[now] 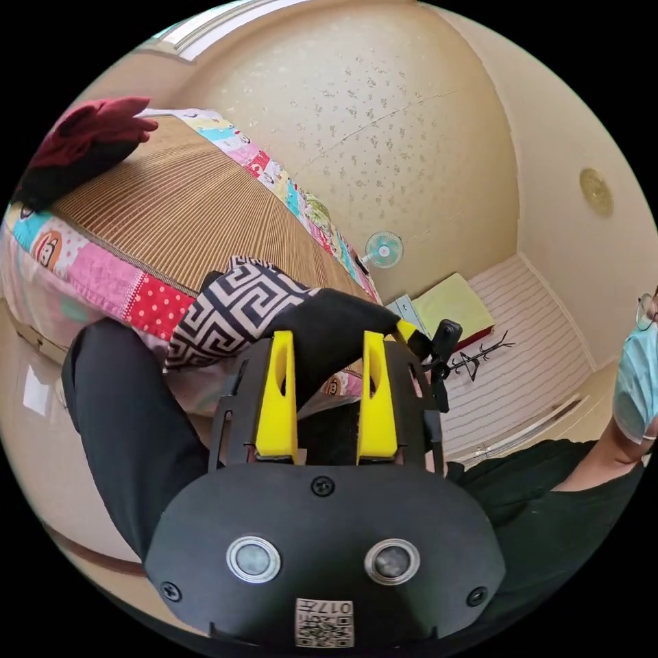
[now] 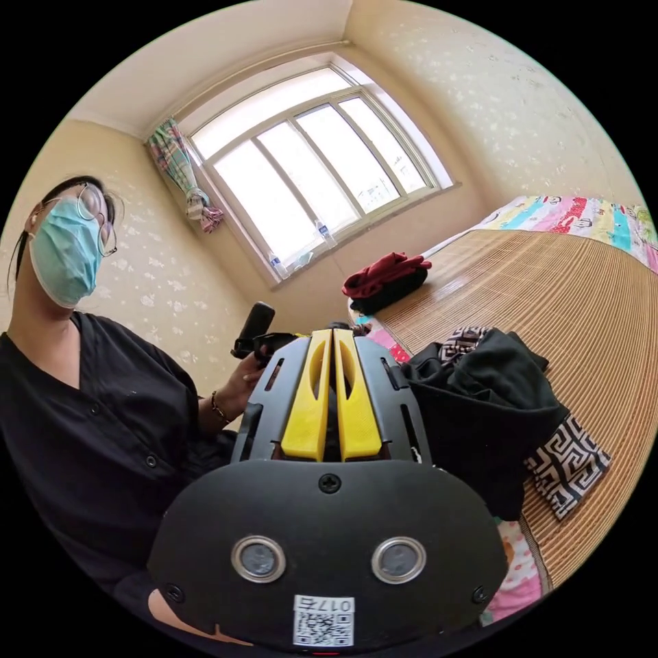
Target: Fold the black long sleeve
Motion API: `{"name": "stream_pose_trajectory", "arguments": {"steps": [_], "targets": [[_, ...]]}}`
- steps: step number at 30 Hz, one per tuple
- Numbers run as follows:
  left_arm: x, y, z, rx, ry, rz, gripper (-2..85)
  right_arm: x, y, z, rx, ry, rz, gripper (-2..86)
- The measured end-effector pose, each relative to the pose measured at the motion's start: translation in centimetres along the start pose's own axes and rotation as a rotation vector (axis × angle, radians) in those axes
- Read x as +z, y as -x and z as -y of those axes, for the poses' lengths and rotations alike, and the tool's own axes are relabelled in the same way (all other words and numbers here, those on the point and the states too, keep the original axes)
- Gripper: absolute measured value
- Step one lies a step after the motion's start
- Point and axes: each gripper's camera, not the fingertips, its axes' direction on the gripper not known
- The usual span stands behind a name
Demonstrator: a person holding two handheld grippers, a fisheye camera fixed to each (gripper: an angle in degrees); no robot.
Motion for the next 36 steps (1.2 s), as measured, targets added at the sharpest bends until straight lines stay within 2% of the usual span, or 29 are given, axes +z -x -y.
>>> {"name": "stream_pose_trajectory", "arguments": {"steps": [4,8,15,18,21,23,24,26,27,29,31,33,36], "targets": [[-3.4,3.4,-0.8,-0.195,-0.009,-0.08,13.9,1.6,2.3,0.3,-0.063,0.056,0.05,0.7],[-5.4,6.4,-1.5,-0.395,0.04,-0.322,13.9,4.8,4.9,-0.1,-0.134,0.199,0.005,0.7],[-4.7,11.3,-0.4,-0.497,0.148,-0.302,16.5,8.6,8.5,-0.7,-0.239,0.318,0.093,0.6],[-4.9,14.0,-0.2,-0.523,0.113,-0.375,12.2,9.5,10.7,-1.1,-0.291,0.361,0.086,0.6],[-4.7,15.6,1.3,-0.377,0.128,-0.641,4.3,8.7,12.5,-1.1,-0.286,0.289,0.135,0.6],[-6.2,14.7,2.5,-0.175,0.091,-0.911,0.6,7.4,13.6,-0.7,-0.227,0.132,0.239,0.6],[-6.9,14.2,2.9,-0.109,0.074,-0.975,0.2,7.2,14.0,-0.6,-0.219,0.095,0.272,0.7],[-10.8,11.9,4.5,0.157,-0.015,-1.172,-0.6,6.6,15.9,-0.1,-0.204,-0.017,0.372,0.6],[-11.7,11.2,5.1,0.217,-0.015,-1.204,-0.7,6.4,16.3,0.0,-0.205,-0.039,0.386,0.6],[-15.3,8.3,7.4,0.467,0.068,-1.307,-0.9,5.3,18.0,0.8,-0.268,-0.086,0.471,0.5],[-18.9,6.4,8.3,0.647,0.061,-1.334,-0.9,4.6,18.4,1.5,-0.314,-0.042,0.542,0.4],[-22.2,4.7,8.4,0.817,0.029,-1.396,-0.9,3.6,18.4,1.9,-0.316,0.011,0.508,0.4],[-25.6,2.5,8.0,1.041,0.006,-1.59,-0.9,0.5,18.2,1.0,-0.349,0.01,0.373,0.4]]}}
